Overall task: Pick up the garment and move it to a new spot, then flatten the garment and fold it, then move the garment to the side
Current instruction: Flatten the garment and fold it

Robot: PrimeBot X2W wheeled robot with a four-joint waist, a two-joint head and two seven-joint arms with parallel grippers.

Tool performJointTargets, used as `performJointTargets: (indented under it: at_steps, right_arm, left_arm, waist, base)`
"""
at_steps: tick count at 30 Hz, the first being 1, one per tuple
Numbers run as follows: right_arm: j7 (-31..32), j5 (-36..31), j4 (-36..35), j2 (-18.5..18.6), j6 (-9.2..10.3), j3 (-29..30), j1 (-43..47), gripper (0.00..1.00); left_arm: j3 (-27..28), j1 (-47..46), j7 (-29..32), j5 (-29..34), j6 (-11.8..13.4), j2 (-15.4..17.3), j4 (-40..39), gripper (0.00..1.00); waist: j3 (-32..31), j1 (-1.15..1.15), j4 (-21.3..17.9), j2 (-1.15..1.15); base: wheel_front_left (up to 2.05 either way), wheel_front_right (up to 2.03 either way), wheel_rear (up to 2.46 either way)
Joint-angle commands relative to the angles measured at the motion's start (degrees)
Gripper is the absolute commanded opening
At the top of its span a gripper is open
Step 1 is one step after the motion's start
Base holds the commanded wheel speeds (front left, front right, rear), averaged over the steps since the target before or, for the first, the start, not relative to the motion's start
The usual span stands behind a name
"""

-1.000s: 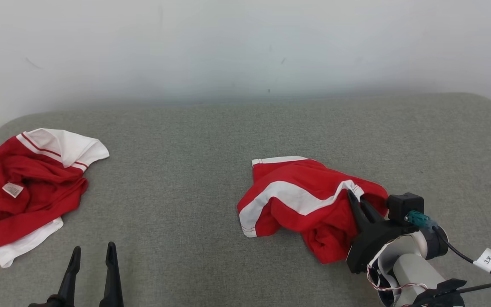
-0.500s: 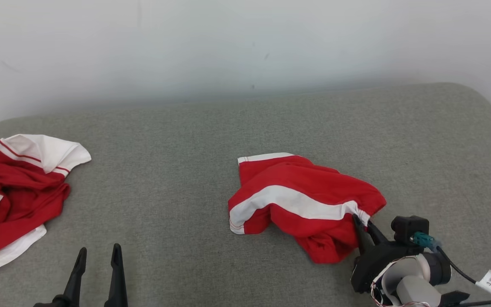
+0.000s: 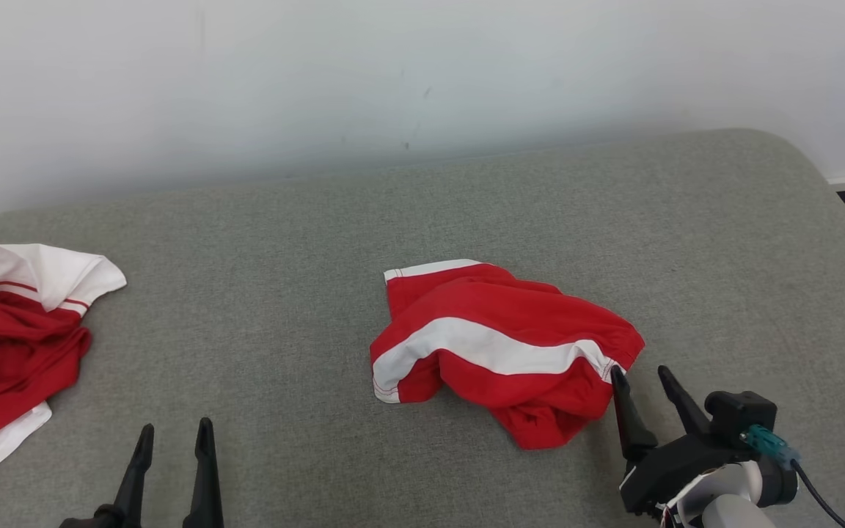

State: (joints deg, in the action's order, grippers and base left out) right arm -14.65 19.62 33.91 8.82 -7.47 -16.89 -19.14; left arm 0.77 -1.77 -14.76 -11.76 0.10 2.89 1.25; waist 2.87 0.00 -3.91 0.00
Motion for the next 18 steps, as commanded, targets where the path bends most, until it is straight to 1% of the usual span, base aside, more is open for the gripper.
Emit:
performJointTargets:
  at_steps: [1, 7, 8, 12, 18]
  right_arm:
    - [-0.44, -0.73, -1.78, -0.12, -0.05, 0.59, 1.14, 1.0]
    - [-0.6, -2.79, -9.72, -1.4, -0.04, 3.25, 3.77, 1.0]
    - [-0.6, -2.79, -9.72, -1.4, -0.04, 3.25, 3.77, 1.0]
    - [-0.64, -4.02, -14.65, -2.35, -0.05, 4.48, 5.25, 1.0]
    - [-0.65, -4.71, -17.74, -3.34, -0.05, 3.69, 6.63, 1.0]
  left_arm:
    - [-0.21, -0.45, -0.44, -0.31, -0.37, 0.0, 0.54, 1.0]
    - [-2.55, -1.49, -0.44, -0.17, -2.33, 0.0, 3.59, 1.0]
    - [-2.55, -1.49, -0.44, -0.17, -2.33, 0.0, 3.59, 1.0]
    - [-5.08, -3.17, -0.44, -0.07, -3.73, 0.01, 7.42, 1.0]
    - [-9.04, -6.42, -0.44, 0.34, -5.33, 0.02, 12.62, 1.0]
  waist:
    - [0.06, 0.0, -0.41, 0.0]
    - [0.32, 0.0, -1.82, 0.0]
    - [0.32, 0.0, -1.82, 0.0]
    - [0.66, 0.0, -3.11, 0.0]
    - [1.12, 0.0, -5.19, 0.0]
  base:
    - [0.0, 0.0, 0.0]
    - [0.0, 0.0, 0.0]
    - [0.0, 0.0, 0.0]
    - [0.0, 0.0, 0.0]
    - [0.0, 0.0, 0.0]
